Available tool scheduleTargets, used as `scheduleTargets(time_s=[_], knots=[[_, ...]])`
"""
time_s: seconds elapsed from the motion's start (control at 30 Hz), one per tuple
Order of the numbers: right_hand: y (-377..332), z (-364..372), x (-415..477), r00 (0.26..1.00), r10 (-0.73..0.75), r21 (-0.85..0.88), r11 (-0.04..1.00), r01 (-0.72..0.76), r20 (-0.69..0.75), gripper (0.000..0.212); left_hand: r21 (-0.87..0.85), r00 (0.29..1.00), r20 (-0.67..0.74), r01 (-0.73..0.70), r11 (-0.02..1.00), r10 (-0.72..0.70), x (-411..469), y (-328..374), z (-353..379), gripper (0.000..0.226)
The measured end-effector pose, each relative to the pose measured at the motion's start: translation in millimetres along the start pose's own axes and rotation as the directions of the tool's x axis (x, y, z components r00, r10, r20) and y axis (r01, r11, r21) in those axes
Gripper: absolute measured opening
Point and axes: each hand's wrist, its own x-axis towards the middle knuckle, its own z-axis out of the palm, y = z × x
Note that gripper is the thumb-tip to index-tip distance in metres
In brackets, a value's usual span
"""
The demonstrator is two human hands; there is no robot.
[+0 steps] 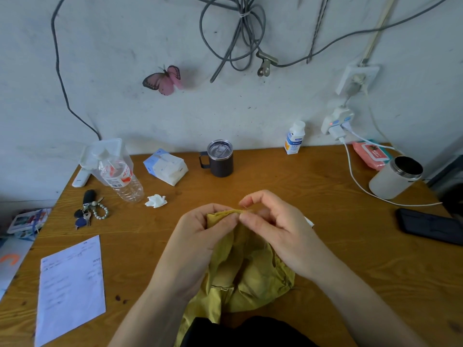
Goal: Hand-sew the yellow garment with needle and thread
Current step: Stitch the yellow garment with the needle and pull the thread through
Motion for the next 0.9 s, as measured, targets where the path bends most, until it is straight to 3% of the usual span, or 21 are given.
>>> scheduleTargets(time_s=[0.17,0.37,0.47,0.9], knots=[[4.0,-4.3,2.7,1.0,0.007,0.007,1.0,-0.007,-0.018,0.01,0.035,1.0,0.011,-0.011,0.999,0.01,0.3,-0.4,0.2,0.011],[9.0,-15.3,2.6,0.998,0.064,0.042,0.997,-0.064,-0.009,0.015,0.038,0.995,-0.092,-0.021,0.999,0.025,4.1,1.2,-11.5,0.012],[10.2,-25.4,3.2,0.996,0.086,0.095,0.992,-0.084,-0.022,0.016,0.019,0.991,-0.13,-0.037,0.999,0.039,6.8,4.0,-21.7,0.023],[8.5,-34.2,1.0,0.994,0.109,0.113,0.988,-0.105,-0.027,0.014,-0.078,0.989,-0.135,-0.072,0.994,0.062,7.1,7.0,-28.4,0.024]])
